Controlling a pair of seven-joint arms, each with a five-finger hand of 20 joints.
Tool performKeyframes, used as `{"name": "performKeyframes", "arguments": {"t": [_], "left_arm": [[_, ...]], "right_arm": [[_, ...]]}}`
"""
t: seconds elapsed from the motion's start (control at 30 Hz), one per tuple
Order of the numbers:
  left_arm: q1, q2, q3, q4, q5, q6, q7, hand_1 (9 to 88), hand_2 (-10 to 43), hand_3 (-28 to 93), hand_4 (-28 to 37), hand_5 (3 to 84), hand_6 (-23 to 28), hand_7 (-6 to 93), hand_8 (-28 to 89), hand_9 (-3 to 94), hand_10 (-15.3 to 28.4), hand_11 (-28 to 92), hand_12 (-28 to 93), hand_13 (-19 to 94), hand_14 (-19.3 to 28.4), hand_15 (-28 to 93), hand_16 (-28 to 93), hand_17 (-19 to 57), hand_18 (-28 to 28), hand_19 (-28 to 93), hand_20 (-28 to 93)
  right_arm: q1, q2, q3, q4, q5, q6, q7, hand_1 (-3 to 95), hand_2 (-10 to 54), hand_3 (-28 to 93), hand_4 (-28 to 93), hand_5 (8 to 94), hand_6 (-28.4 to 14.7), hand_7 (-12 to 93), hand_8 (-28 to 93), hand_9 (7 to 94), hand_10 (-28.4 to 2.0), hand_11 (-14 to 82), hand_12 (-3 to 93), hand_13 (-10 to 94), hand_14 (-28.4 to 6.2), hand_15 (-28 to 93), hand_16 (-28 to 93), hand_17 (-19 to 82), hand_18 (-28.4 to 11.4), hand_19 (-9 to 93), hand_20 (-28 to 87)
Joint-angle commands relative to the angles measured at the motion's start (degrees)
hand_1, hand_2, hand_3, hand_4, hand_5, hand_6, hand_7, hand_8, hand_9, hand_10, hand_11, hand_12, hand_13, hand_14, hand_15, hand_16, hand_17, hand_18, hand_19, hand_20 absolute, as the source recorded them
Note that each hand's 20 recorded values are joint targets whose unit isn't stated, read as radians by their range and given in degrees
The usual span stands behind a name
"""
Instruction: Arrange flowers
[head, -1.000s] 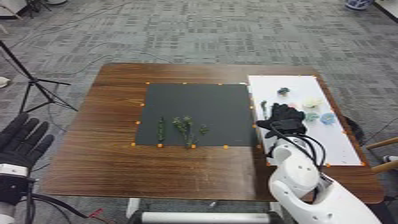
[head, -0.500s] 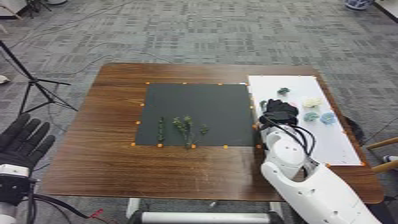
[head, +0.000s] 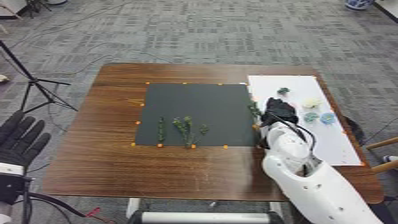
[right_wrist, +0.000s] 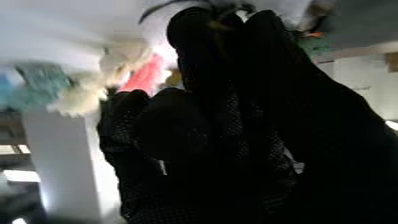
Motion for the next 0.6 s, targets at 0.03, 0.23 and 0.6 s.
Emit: {"name": "performKeyframes", "arguments": {"t": [0.03,0.23,0.6], "left_arm": [[0.9,-0.28,0.15,-0.23,-0.41,0.12,0.88,23.1,18.7,66,-28.3,37.7,8.1,9.0,-7,33.5,14.0,16,14,24,13.5,25,-1,-3.3,10.5,17,13],[0.3,-0.21,-0.15,-0.15,-0.18,0.41,0.15,23.2,18.8,66,-28.3,37.7,8.1,9.1,-7,33.4,13.9,16,14,24,13.5,25,-1,-3.3,10.5,17,13],[-2.5,1.13,1.31,0.77,0.39,1.28,-1.42,23.2,19.0,65,-28.3,37.6,8.1,9.0,-7,33.5,14.0,16,14,24,13.5,26,-1,-3.4,10.5,17,13]], "right_arm": [[-5.2,0.5,4.5,-9.2,9.7,8.6,0.2,58.4,-9.5,69,-23,80.3,-2.7,26,25,88.6,-10.5,17.9,45.8,84,-5.7,66,34,43,-28.4,91,40],[-5.9,0.0,3.2,-14.2,6.2,9.6,-0.5,58.2,-9.5,70,-23,80.0,-3.0,27,24,88.4,-10.9,18.6,45.3,84,-6.2,66,35,42,-28.4,91,40],[-4.8,-5.9,-2.4,-15.0,6.1,9.5,-3.0,57.9,-9.5,70,-22,79.6,-3.0,27,24,88.0,-10.9,19.3,45.3,84,-6.2,66,35,42,-28.4,91,39]]}}
